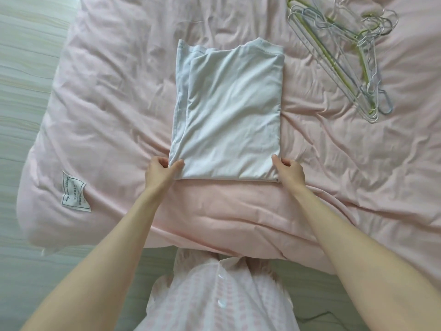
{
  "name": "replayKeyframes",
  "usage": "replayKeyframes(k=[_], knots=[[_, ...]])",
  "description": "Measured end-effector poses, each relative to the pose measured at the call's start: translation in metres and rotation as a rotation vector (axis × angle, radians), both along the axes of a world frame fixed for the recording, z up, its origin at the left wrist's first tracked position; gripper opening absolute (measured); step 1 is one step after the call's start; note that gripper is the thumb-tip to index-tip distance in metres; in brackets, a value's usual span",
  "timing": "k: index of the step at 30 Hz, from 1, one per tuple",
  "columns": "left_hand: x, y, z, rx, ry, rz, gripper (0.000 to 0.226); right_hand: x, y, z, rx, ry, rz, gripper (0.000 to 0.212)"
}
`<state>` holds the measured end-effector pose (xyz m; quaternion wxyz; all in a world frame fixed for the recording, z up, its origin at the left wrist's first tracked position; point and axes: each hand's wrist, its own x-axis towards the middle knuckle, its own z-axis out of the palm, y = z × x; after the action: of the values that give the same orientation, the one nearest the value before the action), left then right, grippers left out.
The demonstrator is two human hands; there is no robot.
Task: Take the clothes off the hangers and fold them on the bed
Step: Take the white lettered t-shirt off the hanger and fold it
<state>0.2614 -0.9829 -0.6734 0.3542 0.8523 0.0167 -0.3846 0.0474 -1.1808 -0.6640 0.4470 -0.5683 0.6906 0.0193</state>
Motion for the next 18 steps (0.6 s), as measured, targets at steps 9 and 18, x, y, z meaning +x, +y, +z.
replayKeyframes(k=[9,18], knots=[[-0.002,-0.007,0.011,-0.142,0.426,0.021,0.013,0.0,-0.014,0.006,0.347,-0.251,-0.127,0.026],[-0.029,0.012,0.069,-0.103,0.674,0.203,0.016,-0.038,-0.003,0.064,0.654,-0.324,-0.297,0.011]])
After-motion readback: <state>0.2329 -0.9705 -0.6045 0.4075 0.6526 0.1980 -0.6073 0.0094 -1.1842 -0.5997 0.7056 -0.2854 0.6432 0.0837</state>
